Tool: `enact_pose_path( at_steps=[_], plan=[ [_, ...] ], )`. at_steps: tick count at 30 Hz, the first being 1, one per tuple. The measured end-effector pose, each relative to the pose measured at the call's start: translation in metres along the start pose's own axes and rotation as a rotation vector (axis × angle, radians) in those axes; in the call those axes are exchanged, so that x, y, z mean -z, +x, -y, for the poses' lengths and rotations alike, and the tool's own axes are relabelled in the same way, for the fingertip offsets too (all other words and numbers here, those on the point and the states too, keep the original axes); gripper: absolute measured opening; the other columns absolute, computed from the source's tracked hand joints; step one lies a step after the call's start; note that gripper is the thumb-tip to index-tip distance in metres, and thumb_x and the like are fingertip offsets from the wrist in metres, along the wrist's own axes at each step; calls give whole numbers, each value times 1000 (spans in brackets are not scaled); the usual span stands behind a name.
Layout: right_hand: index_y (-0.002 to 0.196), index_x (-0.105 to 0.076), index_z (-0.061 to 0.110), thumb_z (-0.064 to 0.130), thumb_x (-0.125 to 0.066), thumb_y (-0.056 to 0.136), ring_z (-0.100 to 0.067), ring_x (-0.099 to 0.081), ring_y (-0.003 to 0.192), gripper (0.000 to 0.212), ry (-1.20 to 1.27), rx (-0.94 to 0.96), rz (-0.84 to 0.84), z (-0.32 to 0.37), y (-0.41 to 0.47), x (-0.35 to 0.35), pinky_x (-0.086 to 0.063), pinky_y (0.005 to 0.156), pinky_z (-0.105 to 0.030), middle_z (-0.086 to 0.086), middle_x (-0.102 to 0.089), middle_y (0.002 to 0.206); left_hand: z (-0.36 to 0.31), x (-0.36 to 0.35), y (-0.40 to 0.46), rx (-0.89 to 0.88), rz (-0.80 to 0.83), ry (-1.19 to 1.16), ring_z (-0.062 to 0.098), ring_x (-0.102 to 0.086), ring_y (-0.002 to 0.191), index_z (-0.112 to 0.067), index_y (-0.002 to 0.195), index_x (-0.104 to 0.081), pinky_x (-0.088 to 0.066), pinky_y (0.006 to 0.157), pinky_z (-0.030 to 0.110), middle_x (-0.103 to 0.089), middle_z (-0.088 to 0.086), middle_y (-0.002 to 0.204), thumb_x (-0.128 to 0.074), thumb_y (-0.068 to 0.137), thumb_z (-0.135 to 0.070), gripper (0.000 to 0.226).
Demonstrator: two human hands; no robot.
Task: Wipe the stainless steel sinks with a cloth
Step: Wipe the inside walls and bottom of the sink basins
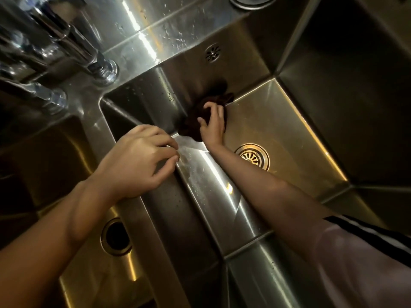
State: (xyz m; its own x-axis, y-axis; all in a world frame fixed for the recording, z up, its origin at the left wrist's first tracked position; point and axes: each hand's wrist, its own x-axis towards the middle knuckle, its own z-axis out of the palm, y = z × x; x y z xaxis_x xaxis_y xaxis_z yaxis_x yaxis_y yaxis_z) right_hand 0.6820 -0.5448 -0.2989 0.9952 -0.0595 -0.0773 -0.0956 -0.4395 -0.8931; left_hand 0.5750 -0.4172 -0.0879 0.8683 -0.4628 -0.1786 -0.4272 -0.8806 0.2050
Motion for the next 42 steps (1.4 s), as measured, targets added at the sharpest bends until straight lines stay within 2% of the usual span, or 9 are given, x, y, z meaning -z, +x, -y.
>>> enact_pose_path(
  at_steps=[4,10,14,19,23,30,37,39,42],
  plan=[
    [103,-60,8,-6,-64,76,-22,-55,99,30,12,56,189,12,-27,-17,-43,84,-30,-8,-52,110,-8,4,-7,70,-36,83,22,-61,97,-16,93,-74,-38,94,39,-70,2,97,-34,93,-36,44],
    [95,-64,8,-8,-62,73,-22,-60,93,27,129,106,301,39,-71,-56,-50,82,-35,-6,-60,100,-35,0,-35,172,-91,117,27,-64,94,-14,91,-74,-45,87,42,-71,5,94,-38,92,-35,42],
    [92,-65,2,-9,-64,75,-25,-61,93,20,193,61,151,46,-69,-48,-46,84,-29,-11,-62,98,-44,-9,-40,226,-138,103,24,-65,94,-15,90,-75,-38,95,41,-72,3,93,-40,92,-35,40],
    [98,-64,-4,-7,-64,80,-30,-59,94,19,307,-70,-270,73,-43,-12,-43,86,-32,-18,-59,102,-45,-16,-38,305,-236,24,19,-63,98,-14,92,-75,-31,104,37,-72,1,96,-41,95,-29,36],
    [102,-66,-3,-9,-63,80,-29,-61,101,23,334,-28,-429,87,-17,21,-39,86,-16,-18,-59,107,-45,-17,-39,299,-273,-4,19,-62,99,-13,94,-75,-30,105,36,-72,0,98,-42,96,-28,36],
    [103,-68,1,-3,-68,80,-15,-58,98,23,310,187,-246,104,-40,10,-35,86,-1,-13,-59,107,-48,-13,-39,303,-262,-35,19,-63,101,-17,98,-74,-33,105,42,-72,-2,99,-45,93,-36,34],
    [109,-66,7,-2,-64,82,-15,-58,103,28,241,307,189,95,-77,-26,-45,92,-21,-6,-55,110,-48,-13,-37,282,-288,-54,19,-63,96,-16,91,-76,-31,106,37,-72,-3,91,-49,90,-39,35],
    [107,-66,6,-4,-63,82,-16,-58,102,26,227,347,202,89,-71,-22,-47,91,-24,-7,-57,108,-47,-14,-37,278,-292,-60,18,-63,96,-17,92,-76,-32,106,39,-72,-3,91,-50,90,-40,34],
    [101,-67,2,-6,-64,81,-11,-58,99,22,250,327,100,89,-62,-11,-44,90,-14,-8,-60,104,-47,-14,-38,278,-296,-70,16,-63,97,-18,92,-75,-33,106,42,-72,-4,92,-52,90,-40,32]
  ],
)
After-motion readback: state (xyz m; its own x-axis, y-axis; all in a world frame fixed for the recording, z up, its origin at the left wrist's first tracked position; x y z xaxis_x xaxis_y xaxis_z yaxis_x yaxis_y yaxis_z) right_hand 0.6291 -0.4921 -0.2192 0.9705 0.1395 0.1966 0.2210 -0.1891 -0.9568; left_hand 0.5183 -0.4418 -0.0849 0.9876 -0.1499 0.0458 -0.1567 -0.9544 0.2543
